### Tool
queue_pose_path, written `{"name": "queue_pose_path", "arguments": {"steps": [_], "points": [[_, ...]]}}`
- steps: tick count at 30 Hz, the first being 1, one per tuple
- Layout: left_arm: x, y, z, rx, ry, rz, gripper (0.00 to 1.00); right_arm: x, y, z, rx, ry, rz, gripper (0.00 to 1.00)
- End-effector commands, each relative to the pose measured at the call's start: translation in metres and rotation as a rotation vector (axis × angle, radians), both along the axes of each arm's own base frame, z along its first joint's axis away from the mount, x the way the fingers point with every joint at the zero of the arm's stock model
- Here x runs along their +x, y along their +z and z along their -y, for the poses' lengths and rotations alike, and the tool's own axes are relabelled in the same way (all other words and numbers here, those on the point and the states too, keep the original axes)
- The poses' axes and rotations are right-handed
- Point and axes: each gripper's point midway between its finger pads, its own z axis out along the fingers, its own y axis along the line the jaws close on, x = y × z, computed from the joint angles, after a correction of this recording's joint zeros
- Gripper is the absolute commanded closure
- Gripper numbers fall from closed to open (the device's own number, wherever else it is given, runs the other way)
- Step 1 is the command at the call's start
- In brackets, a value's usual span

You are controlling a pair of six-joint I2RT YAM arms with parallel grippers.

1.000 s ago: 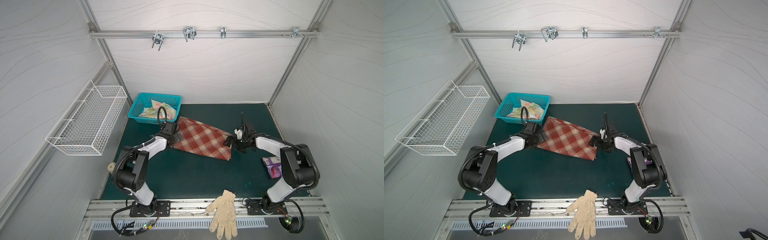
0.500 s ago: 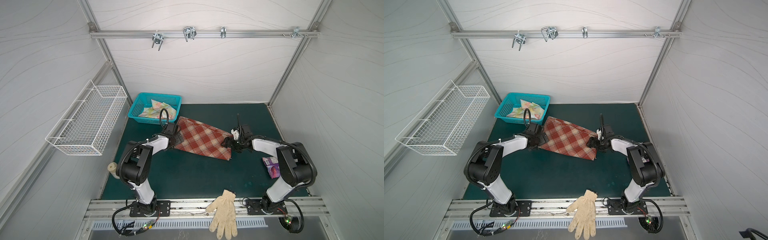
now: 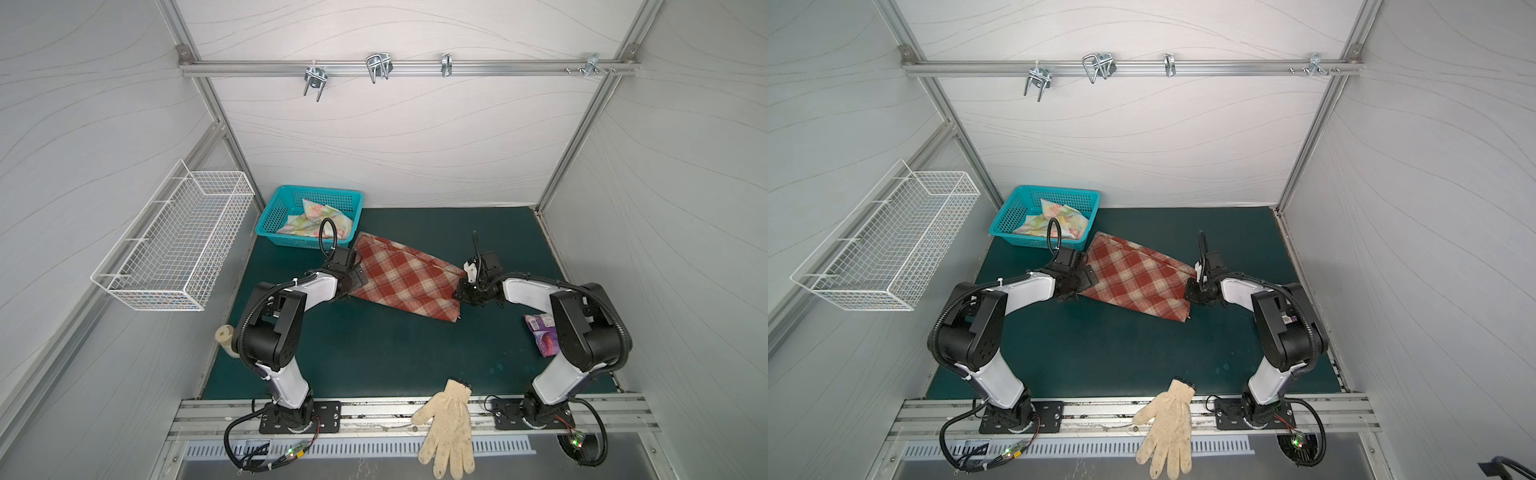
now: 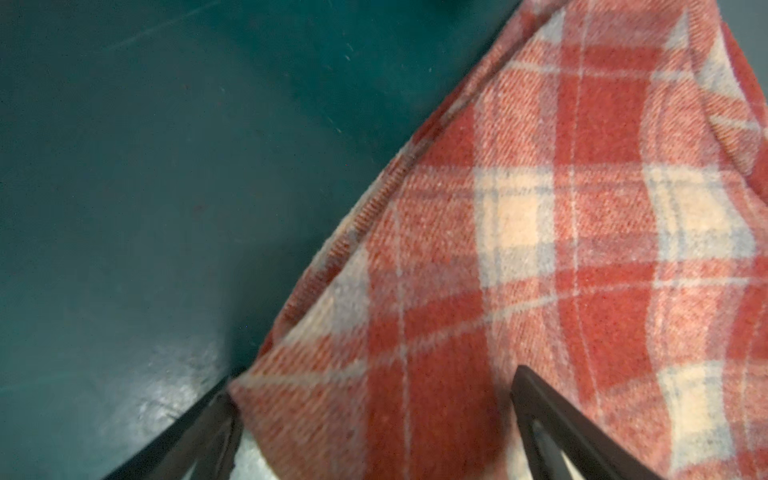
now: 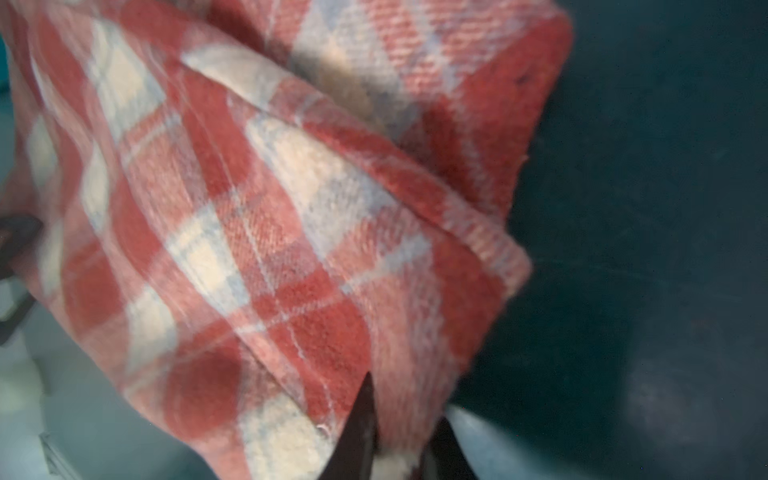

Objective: Fold and stack the skirts
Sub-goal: 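Lift the folded skirt with both grippers and pull it farther from the robot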

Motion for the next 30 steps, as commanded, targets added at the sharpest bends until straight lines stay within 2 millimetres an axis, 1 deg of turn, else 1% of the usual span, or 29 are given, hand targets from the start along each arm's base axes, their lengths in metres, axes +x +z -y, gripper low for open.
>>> {"name": "queue_pose_path", "arguments": {"steps": [1,6,10,14,16,18,20,21,24,26,28,30], "points": [[-0.01,-0.01,0.01,-0.031,-0.006,-0.01,0.02,0.002,0.012,0.015,-0.102,0.027,0.015,0.91],[-0.026,-0.01,0.033,-0.013,-0.039,0.013,0.02,0.014,0.033,0.037,-0.205,0.054,0.05,0.92],[-0.043,-0.008,0.054,-0.053,-0.057,0.028,0.03,0.026,0.047,0.056,-0.306,0.065,0.06,0.92],[-0.061,0.003,0.074,-0.092,-0.09,0.063,0.03,0.039,0.063,0.072,-0.384,0.069,0.061,0.93],[-0.067,0.013,0.082,-0.099,-0.114,0.086,0.03,0.043,0.07,0.075,-0.403,0.072,0.068,0.93],[-0.068,0.025,0.087,-0.114,-0.127,0.108,0.03,0.047,0.079,0.073,-0.4,0.074,0.077,0.93],[-0.066,0.043,0.09,-0.126,-0.137,0.137,0.03,0.047,0.087,0.065,-0.384,0.09,0.082,0.93],[-0.062,0.054,0.091,-0.123,-0.147,0.157,0.03,0.047,0.092,0.061,-0.383,0.1,0.093,0.93],[-0.051,0.091,0.097,-0.119,-0.178,0.223,0.02,0.046,0.1,0.047,-0.413,0.14,0.104,0.93],[-0.042,0.11,0.104,-0.122,-0.206,0.249,0.02,0.045,0.105,0.038,-0.426,0.159,0.109,0.93],[-0.033,0.124,0.112,-0.12,-0.236,0.257,0.02,0.045,0.108,0.029,-0.417,0.171,0.106,0.93],[-0.026,0.13,0.12,-0.127,-0.253,0.257,0.02,0.046,0.11,0.024,-0.425,0.181,0.104,0.92]]}}
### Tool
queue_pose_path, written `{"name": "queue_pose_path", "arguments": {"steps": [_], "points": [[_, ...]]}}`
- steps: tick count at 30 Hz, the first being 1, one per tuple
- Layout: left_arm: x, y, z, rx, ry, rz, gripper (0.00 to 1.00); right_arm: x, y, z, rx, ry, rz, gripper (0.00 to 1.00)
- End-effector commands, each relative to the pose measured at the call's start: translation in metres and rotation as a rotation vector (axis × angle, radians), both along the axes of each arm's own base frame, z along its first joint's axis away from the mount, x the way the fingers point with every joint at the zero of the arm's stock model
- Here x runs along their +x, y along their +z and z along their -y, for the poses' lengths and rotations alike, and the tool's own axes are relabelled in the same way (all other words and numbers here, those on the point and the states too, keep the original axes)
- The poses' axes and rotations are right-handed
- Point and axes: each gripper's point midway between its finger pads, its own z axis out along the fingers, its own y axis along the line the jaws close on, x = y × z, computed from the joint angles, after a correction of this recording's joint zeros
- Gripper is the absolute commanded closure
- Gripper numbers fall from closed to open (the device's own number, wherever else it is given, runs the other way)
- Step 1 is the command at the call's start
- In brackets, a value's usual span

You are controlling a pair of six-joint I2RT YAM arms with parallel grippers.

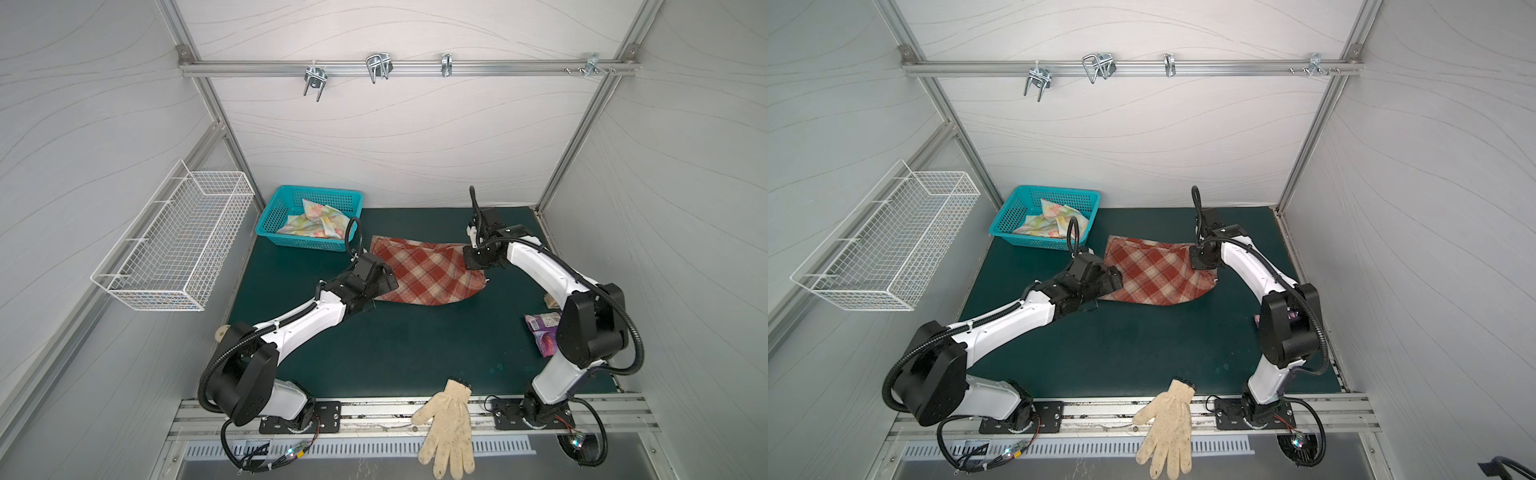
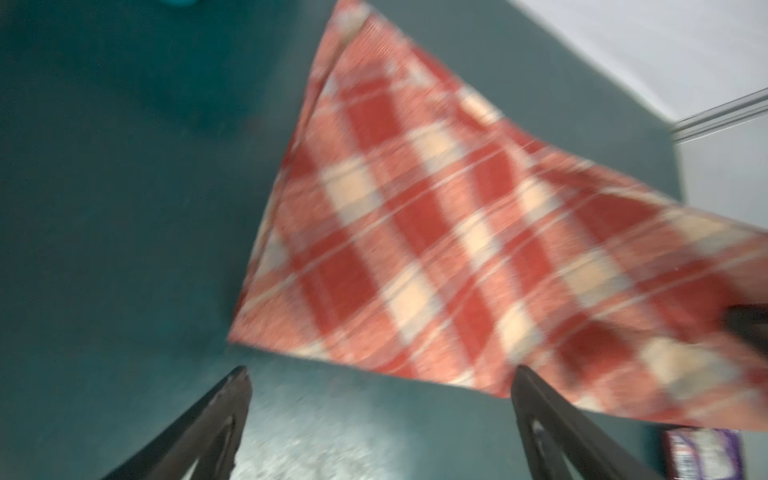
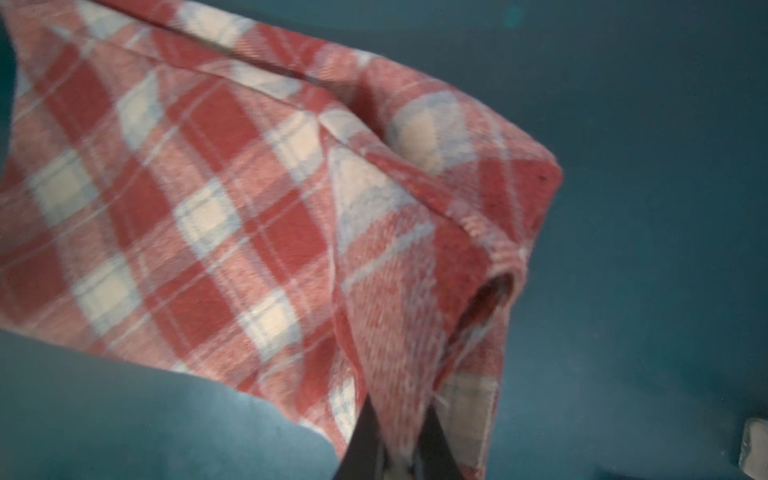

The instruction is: Fold and stack the skirts

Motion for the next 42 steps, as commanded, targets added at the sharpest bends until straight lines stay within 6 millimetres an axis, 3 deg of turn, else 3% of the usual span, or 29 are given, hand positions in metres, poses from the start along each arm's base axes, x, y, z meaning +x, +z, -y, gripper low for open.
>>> {"name": "queue_pose_path", "arguments": {"steps": [1,8,17,25,29,40,42], "points": [[0.012,0.014,0.012,0.012,-0.043,0.009,0.02,-0.008,-0.003,-0.004,-0.043,0.019,-0.052,0.92],[0.028,-0.007,0.036,-0.006,-0.09,-0.051,0.02,-0.016,-0.028,0.006,0.023,-0.032,-0.114,0.88],[0.044,-0.035,0.055,-0.014,-0.106,-0.113,0.02,-0.022,-0.062,0.04,0.199,-0.171,-0.21,0.66],[0.065,-0.036,0.071,0.004,-0.126,-0.131,0.02,-0.021,-0.078,0.067,0.331,-0.278,-0.216,0.17],[0.074,-0.035,0.077,0.006,-0.13,-0.125,0.02,-0.019,-0.086,0.074,0.35,-0.299,-0.224,0.02],[0.092,-0.048,0.09,0.027,-0.146,-0.142,0.03,-0.02,-0.111,0.059,0.444,-0.322,-0.276,0.01],[0.093,-0.051,0.094,0.011,-0.149,-0.151,0.03,-0.022,-0.116,0.059,0.449,-0.331,-0.281,0.05]]}}
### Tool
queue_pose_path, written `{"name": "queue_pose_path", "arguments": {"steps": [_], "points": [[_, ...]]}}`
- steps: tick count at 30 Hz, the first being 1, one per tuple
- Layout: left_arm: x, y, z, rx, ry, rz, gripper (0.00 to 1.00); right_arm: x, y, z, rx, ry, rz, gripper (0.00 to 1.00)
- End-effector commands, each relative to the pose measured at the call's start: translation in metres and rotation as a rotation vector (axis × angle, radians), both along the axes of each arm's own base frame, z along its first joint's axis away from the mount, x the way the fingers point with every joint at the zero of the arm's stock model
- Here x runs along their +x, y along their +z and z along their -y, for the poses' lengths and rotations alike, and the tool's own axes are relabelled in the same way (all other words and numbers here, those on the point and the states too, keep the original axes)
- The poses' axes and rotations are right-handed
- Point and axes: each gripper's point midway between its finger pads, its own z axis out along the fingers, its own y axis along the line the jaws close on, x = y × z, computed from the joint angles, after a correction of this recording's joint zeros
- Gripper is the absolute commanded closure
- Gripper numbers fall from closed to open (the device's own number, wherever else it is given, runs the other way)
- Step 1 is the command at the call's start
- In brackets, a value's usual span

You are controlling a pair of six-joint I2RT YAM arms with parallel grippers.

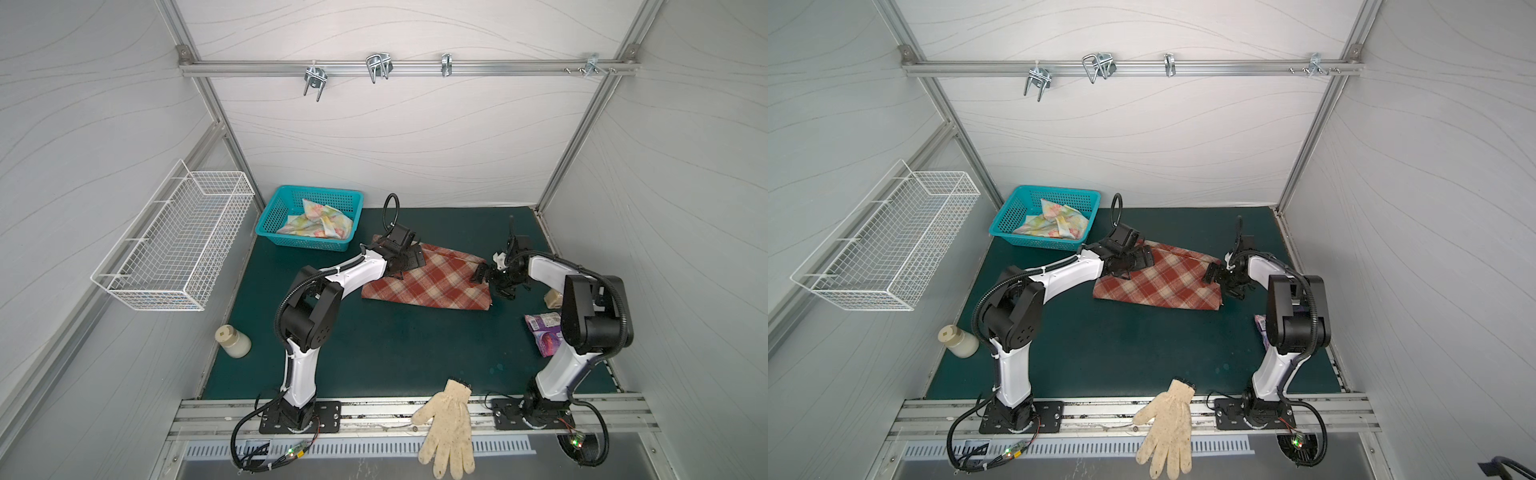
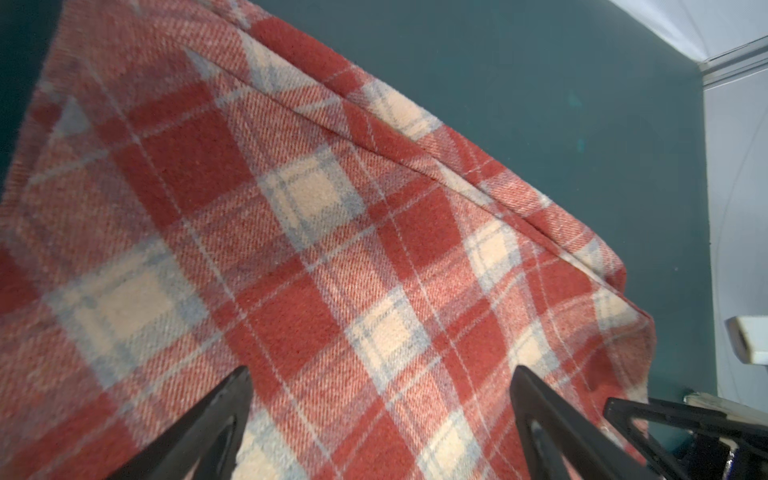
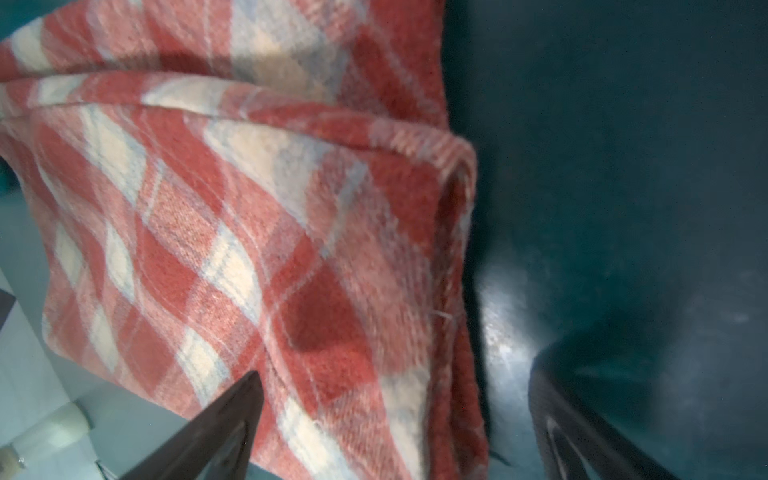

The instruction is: Fold and stack the skirts

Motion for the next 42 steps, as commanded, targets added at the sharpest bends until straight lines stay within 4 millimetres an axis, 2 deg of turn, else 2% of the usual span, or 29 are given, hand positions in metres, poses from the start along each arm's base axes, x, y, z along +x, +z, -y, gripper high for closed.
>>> {"name": "queue_pose_path", "arguments": {"steps": [1,5,7,12,18,22,25,33,38,42], "points": [[0.009,0.004,0.01,-0.023,-0.013,0.011,0.03,-0.005,-0.017,-0.007,0.047,-0.014,-0.039,0.08],[0.01,0.004,0.012,-0.031,-0.012,0.01,0.04,-0.008,-0.029,-0.012,0.084,-0.011,-0.073,0.26],[0.01,0.004,0.012,-0.03,-0.014,0.011,0.04,-0.01,-0.034,-0.012,0.079,-0.016,-0.086,0.31],[0.012,0.008,0.013,-0.033,-0.017,0.019,0.04,-0.013,-0.035,-0.011,0.052,-0.013,-0.089,0.32],[0.013,0.011,0.016,-0.048,-0.02,0.019,0.04,-0.012,-0.037,-0.012,0.046,0.002,-0.109,0.46],[0.011,0.013,0.015,-0.052,-0.02,0.021,0.04,-0.009,-0.038,-0.013,0.044,0.015,-0.126,0.48],[0.011,0.017,0.015,-0.054,-0.024,0.029,0.04,-0.006,-0.038,-0.012,0.035,0.024,-0.129,0.54],[0.01,0.022,0.013,-0.054,-0.024,0.038,0.04,-0.003,-0.038,-0.013,0.04,0.038,-0.138,0.88],[0.009,0.025,0.012,-0.047,-0.033,0.046,0.04,0.002,-0.023,-0.011,0.018,0.042,-0.101,0.96],[0.007,0.031,0.012,-0.058,-0.037,0.059,0.04,0.011,0.01,0.001,-0.076,0.061,-0.032,0.98]]}}
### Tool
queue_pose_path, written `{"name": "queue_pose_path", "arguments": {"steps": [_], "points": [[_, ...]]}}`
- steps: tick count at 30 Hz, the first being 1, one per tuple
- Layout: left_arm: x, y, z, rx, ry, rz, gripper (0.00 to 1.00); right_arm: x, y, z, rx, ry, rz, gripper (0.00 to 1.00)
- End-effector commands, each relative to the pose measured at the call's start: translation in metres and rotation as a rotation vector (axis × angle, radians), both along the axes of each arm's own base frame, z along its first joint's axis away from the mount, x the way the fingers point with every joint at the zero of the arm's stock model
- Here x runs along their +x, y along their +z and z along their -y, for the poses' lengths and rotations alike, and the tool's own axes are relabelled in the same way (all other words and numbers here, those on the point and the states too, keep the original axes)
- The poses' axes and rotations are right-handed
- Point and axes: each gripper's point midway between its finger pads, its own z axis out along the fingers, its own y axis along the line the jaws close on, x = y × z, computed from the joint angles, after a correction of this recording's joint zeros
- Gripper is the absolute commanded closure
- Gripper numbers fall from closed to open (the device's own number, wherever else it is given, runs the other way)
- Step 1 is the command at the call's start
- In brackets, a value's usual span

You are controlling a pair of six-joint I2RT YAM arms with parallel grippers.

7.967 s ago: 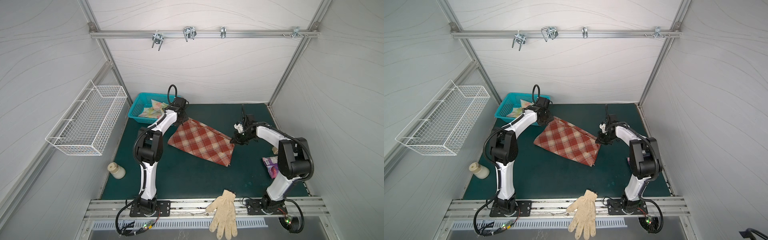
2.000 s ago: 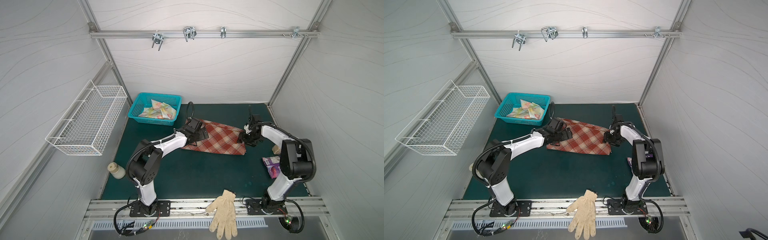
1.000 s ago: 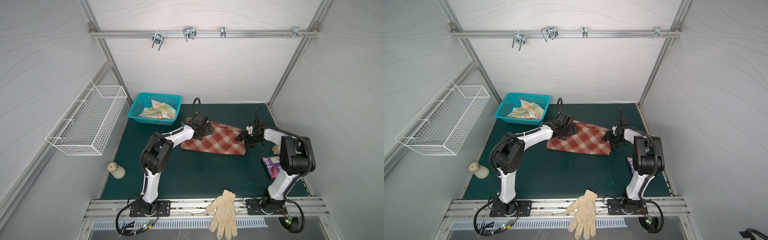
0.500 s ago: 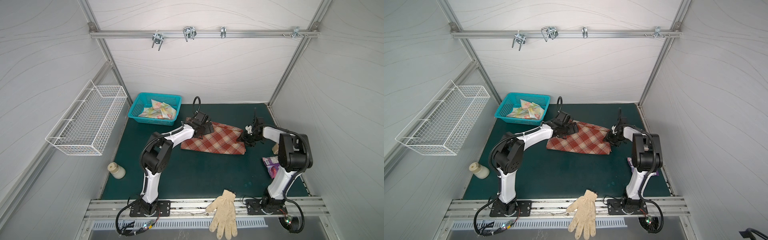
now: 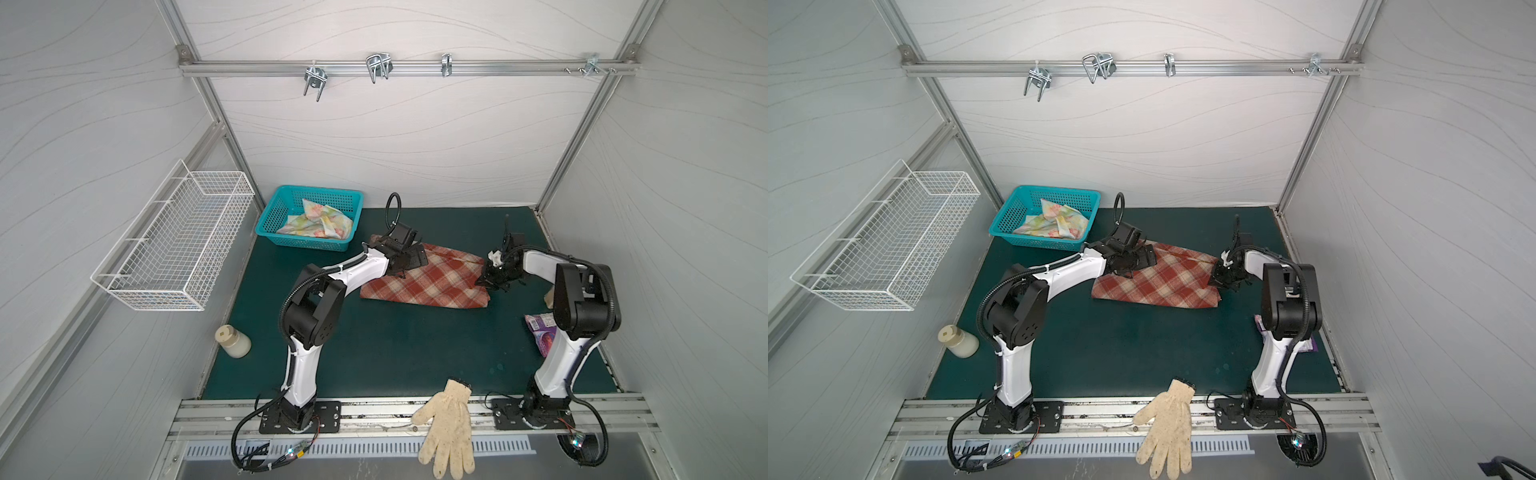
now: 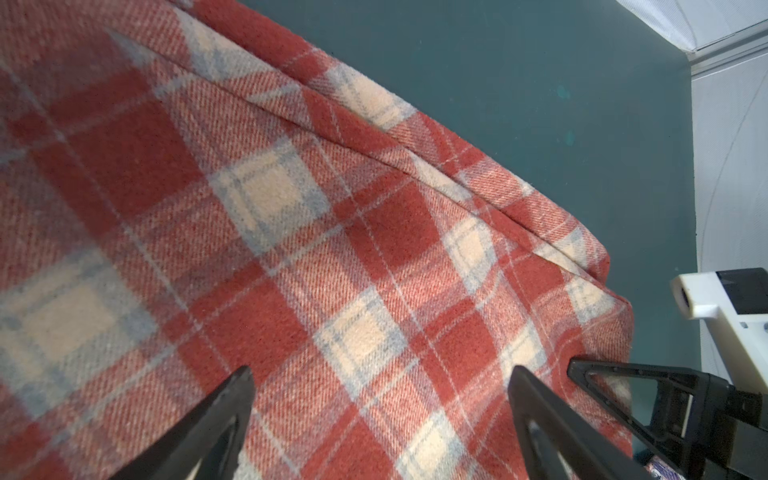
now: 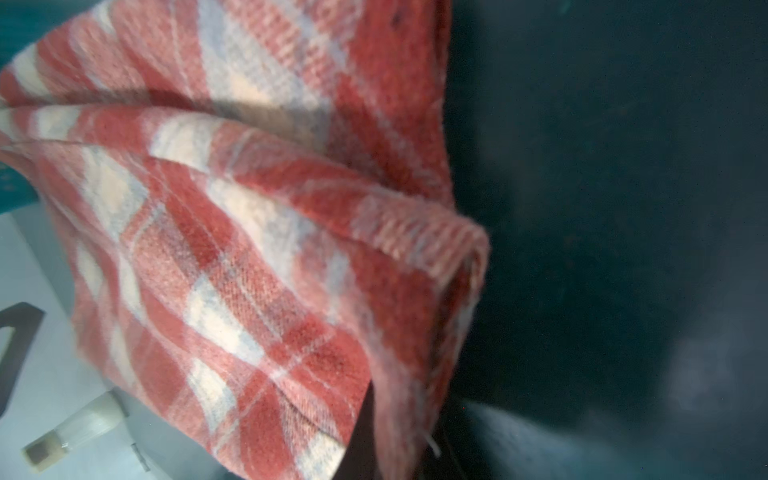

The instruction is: Fold and stack the skirts

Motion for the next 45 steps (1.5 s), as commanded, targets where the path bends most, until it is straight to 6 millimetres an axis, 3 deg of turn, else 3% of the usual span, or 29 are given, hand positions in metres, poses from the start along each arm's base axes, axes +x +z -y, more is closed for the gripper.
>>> {"name": "queue_pose_path", "arguments": {"steps": [1,8,15,21,26,31,39,45], "points": [[0.003,0.029,0.004,-0.039,-0.012,0.061,0.04,-0.003,0.031,0.011,-0.121,0.039,0.034,0.99],[-0.001,0.039,0.015,-0.111,-0.033,0.067,0.05,0.008,0.084,0.011,-0.361,0.138,0.12,1.0],[-0.009,0.041,0.028,-0.194,-0.046,0.064,0.05,0.011,0.116,-0.011,-0.581,0.253,0.164,1.0],[-0.018,0.023,0.027,-0.215,-0.044,0.037,0.05,0.011,0.136,-0.043,-0.7,0.334,0.183,1.0],[-0.027,0.002,0.013,-0.163,-0.028,0.025,0.05,0.008,0.145,-0.069,-0.704,0.364,0.179,1.0],[-0.036,-0.018,-0.001,-0.118,-0.002,0.012,0.04,0.004,0.149,-0.094,-0.638,0.373,0.167,0.99],[-0.043,-0.047,-0.005,-0.097,0.0,-0.031,0.04,-0.005,0.147,-0.159,-0.227,0.317,0.083,0.95],[-0.048,-0.053,-0.008,-0.097,0.001,-0.038,0.04,0.0,0.141,-0.196,0.003,0.253,0.031,0.95]]}}
